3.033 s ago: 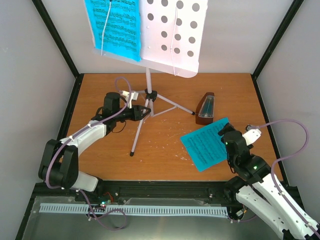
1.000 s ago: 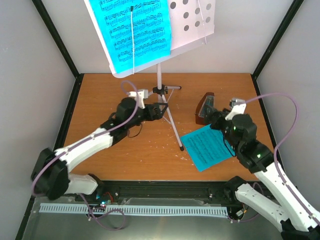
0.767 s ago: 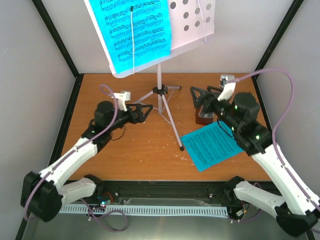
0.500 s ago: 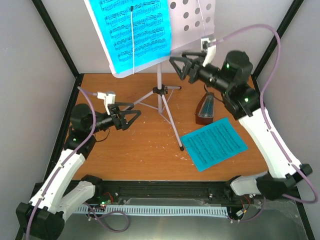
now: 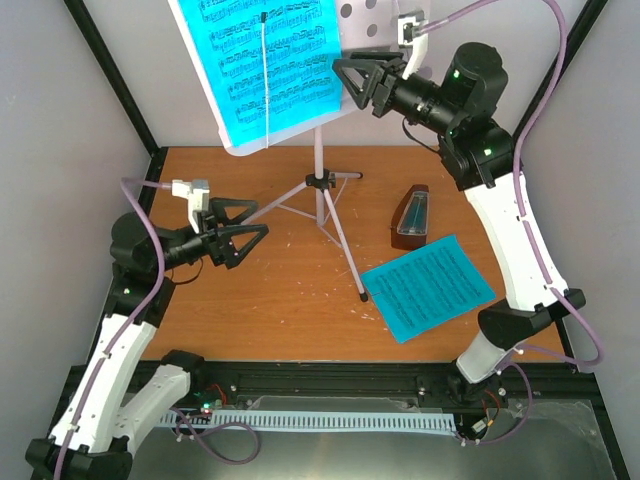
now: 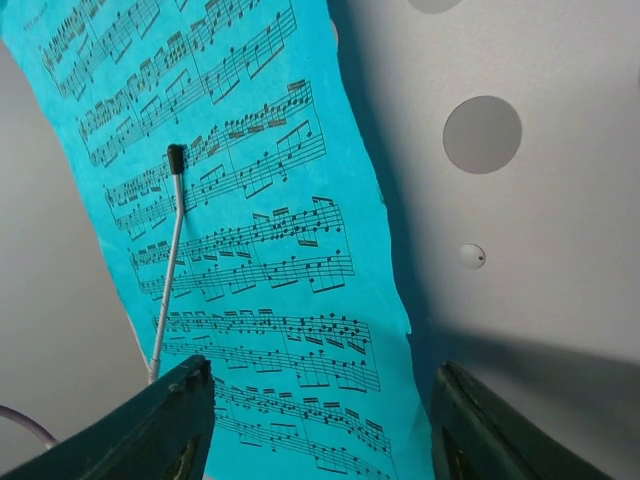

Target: Pack up the instrument practice props

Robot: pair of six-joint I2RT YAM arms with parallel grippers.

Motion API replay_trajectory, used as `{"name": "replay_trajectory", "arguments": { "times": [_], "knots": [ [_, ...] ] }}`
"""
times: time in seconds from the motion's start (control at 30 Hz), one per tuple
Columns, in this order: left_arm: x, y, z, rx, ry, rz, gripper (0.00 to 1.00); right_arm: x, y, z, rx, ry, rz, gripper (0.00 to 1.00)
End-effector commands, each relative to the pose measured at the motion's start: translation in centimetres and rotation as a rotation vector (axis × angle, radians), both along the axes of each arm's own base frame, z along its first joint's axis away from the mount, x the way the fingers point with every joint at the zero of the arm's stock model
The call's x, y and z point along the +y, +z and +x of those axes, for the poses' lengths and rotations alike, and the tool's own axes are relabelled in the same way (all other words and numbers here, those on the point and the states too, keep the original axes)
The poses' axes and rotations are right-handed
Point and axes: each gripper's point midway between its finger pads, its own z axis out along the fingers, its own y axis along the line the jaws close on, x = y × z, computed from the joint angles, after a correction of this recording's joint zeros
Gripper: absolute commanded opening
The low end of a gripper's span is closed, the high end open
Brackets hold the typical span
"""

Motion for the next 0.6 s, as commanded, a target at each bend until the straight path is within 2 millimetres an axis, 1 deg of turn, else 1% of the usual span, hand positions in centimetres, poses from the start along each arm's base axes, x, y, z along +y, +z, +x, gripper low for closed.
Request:
{"name": "replay_trajectory", "arguments": {
  "times": [0.0, 0.33, 0.57],
  "knots": [
    [1.0, 2.8, -0.4, -0.059, 0.072, -0.028, 1.00, 0.2, 0.5, -0.2, 0.001, 0.028, 0.003, 0.57],
    [1.0, 3.5, -0.9, -0.082, 0.066, -0.031, 0.99, 0.8, 0.6, 0.4, 0.004, 0.053, 0.012, 0.50],
    [1.0, 4.2, -1.6, -0.109, 0.051, -0.032, 0.99, 1.0, 0.6, 0.8, 0.004, 0.048, 0.015, 0.50]
  ]
}}
